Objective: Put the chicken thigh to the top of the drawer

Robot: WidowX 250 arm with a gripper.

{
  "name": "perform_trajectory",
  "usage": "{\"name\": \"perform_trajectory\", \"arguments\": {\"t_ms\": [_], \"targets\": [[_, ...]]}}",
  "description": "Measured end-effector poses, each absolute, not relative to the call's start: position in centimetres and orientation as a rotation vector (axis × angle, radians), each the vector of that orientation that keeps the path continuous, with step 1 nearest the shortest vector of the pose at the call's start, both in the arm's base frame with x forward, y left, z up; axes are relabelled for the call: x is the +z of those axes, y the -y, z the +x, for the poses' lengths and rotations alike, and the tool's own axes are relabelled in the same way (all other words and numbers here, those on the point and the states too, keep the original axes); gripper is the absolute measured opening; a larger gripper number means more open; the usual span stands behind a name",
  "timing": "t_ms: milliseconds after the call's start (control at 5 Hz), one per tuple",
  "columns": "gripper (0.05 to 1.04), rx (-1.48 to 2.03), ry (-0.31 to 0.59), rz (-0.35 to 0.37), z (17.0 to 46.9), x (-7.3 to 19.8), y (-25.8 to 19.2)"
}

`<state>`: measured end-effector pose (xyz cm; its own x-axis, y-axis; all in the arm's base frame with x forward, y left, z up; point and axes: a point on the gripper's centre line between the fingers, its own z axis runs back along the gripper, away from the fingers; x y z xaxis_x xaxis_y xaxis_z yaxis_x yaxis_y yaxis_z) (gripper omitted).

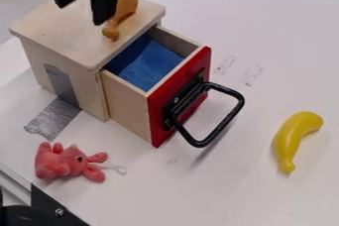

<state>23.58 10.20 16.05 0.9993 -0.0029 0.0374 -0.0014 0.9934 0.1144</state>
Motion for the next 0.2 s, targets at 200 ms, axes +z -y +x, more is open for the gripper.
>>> {"name": "perform_trajectory", "arguments": {"t_ms": [200], "targets": [[1.000, 0.015, 0.059, 0.127, 23.04, 17.82, -9.10]]}}
